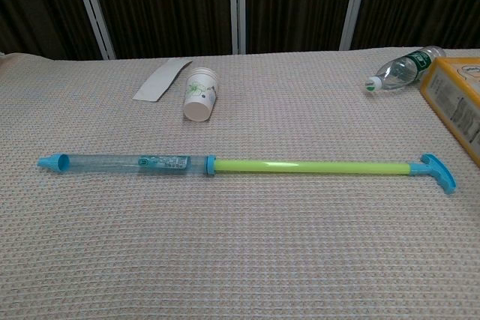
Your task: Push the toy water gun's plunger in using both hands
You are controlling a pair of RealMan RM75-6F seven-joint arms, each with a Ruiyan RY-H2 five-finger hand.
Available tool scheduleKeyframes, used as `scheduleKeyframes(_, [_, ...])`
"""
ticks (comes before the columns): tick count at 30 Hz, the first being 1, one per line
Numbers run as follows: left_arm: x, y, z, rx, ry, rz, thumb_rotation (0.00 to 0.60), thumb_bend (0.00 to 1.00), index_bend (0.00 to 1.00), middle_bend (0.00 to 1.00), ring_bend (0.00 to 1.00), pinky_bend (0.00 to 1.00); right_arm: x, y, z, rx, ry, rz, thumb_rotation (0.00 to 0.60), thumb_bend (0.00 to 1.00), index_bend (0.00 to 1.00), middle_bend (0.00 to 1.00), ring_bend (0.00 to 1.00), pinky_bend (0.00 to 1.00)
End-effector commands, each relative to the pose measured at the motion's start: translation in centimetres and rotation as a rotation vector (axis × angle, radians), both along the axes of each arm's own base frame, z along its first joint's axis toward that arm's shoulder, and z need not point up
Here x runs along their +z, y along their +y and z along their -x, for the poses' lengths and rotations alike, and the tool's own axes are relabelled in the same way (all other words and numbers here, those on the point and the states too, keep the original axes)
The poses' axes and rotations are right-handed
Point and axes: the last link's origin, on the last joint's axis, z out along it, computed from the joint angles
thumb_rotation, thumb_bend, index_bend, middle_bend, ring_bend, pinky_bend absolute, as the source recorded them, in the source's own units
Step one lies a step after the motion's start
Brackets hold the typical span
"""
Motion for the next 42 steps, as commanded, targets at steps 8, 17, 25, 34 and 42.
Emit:
scheduleKeyframes(8, [-0.1, 0.1, 0.2, 0.004, 0.011, 0.004, 0.600, 0.00, 0.00, 0.00, 0.00, 0.00, -1.0, -0.4, 0.0, 0.001, 0.021, -0.046, 0.600, 0.00, 0.00, 0.00, 0.00, 0.00])
scheduleKeyframes(17, [-1.0, 1.1, 0.6, 0.021, 0.045, 0.024, 0.600, 0.00, 0.00, 0.00, 0.00, 0.00, -3.8, -4.4, -0.6, 0.003, 0.010, -0.177, 0.600, 0.00, 0.00, 0.85, 0.90, 0.73])
scheduleKeyframes(25, [-1.8, 2.5, 1.1, 0.047, 0.089, 0.032, 0.600, 0.00, 0.00, 0.00, 0.00, 0.00, -6.8, -9.2, -2.4, -0.077, -0.018, -0.346, 0.600, 0.00, 0.23, 1.00, 1.00, 1.00])
scheduleKeyframes(34, [-2.4, 3.3, 1.5, 0.065, 0.104, 0.046, 0.600, 0.00, 0.00, 0.00, 0.00, 0.00, -10.1, -12.7, -3.5, -0.146, 0.057, -0.406, 0.600, 0.06, 0.39, 1.00, 1.00, 1.00])
scheduleKeyframes(42, [-2.6, 3.4, 1.6, 0.074, 0.101, 0.054, 0.600, 0.00, 0.00, 0.00, 0.00, 0.00, -12.3, -13.7, -3.5, -0.187, 0.077, -0.420, 0.600, 0.13, 0.45, 1.00, 1.00, 1.00])
